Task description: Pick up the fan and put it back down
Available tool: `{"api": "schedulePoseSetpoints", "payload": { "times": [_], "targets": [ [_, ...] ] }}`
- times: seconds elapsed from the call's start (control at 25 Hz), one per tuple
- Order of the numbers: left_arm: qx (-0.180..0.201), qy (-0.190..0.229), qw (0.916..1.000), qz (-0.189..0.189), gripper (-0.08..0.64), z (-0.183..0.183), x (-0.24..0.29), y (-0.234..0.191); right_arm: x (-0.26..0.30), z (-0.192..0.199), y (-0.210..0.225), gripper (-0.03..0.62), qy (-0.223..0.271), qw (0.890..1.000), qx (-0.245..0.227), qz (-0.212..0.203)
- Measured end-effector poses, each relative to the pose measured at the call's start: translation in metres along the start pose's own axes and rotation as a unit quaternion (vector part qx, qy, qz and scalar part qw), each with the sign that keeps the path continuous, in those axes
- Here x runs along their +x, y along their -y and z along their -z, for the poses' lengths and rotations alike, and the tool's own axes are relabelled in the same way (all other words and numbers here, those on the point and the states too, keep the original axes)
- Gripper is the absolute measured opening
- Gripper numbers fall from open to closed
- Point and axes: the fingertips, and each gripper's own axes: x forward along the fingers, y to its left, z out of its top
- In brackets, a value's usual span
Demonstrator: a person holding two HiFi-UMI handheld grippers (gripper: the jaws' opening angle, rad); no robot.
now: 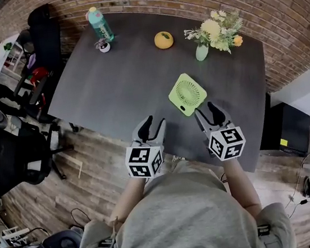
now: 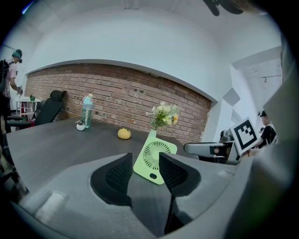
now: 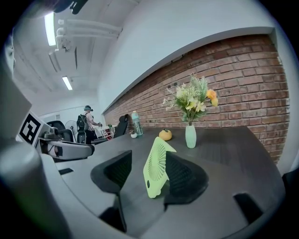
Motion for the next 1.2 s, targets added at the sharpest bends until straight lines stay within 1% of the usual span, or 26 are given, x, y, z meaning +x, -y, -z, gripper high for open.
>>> {"api": "schedulePoseSetpoints", "payload": {
  "times": [0.56, 0.8, 1.2],
  "targets": [
    [-0.006, -0.011, 0.9998, -0.015, 0.167, 0.0, 0.039, -0.008, 0.042, 0.02, 0.038, 0.236, -0.04, 0.999, 0.006, -0.01],
    [-0.01, -0.013, 0.9996, -0.023, 0.167, 0.0, 0.047, -0.01, 0.056, 0.03, 0.043, 0.255, -0.055, 0.998, 0.01, -0.026],
    [-0.012, -0.021, 0.9988, -0.043, 0.167, 0.003, 0.049, -0.021, 0.085, 0.043, 0.044, 0.264, -0.071, 0.996, 0.021, -0.045]
  ]
}}
